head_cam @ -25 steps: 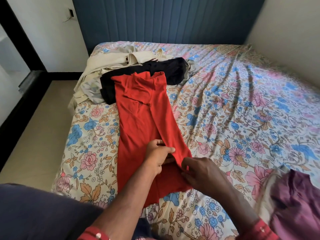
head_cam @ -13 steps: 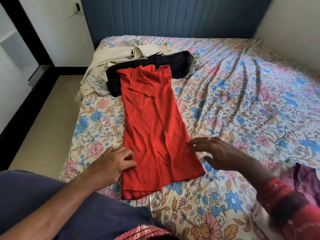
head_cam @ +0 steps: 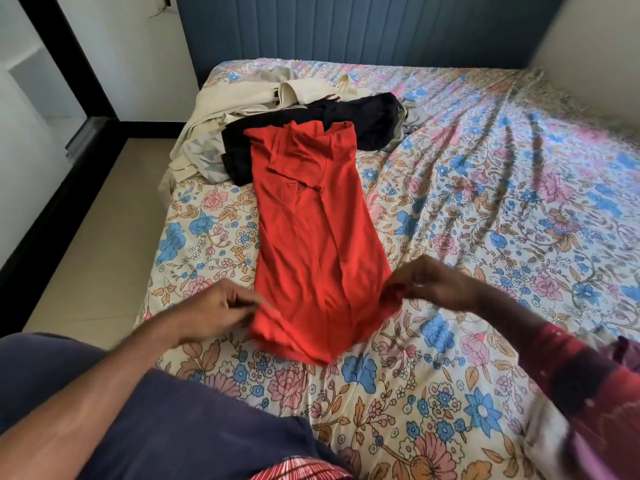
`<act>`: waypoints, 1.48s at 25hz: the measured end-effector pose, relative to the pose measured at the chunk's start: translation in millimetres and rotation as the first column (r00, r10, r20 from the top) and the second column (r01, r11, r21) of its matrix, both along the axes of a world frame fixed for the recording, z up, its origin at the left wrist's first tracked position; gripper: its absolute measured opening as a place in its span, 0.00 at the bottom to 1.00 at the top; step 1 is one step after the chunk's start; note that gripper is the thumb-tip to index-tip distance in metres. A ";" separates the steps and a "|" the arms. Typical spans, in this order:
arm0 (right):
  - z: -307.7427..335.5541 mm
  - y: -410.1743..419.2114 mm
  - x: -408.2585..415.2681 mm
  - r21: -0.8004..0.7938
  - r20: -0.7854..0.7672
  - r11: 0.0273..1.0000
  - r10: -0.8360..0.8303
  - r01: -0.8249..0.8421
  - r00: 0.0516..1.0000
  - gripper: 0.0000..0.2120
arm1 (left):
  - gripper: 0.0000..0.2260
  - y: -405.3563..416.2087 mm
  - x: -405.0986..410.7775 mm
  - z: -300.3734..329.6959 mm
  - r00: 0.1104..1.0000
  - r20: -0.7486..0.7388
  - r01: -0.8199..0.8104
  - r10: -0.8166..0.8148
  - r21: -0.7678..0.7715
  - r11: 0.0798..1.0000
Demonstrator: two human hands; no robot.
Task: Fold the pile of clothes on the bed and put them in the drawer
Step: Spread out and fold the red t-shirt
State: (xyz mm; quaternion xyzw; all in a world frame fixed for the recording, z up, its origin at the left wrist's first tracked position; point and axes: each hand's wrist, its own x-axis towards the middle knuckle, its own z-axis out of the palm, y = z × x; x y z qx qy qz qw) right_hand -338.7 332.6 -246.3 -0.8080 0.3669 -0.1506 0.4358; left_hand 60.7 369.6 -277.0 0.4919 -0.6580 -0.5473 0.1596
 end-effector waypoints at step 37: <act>-74.2 24.8 -3.9 -0.402 -0.227 0.827 -0.506 0.393 0.832 0.24 | 0.26 6.5 -18.4 -14.0 0.915 0.261 -0.185 0.307 -0.403 0.896</act>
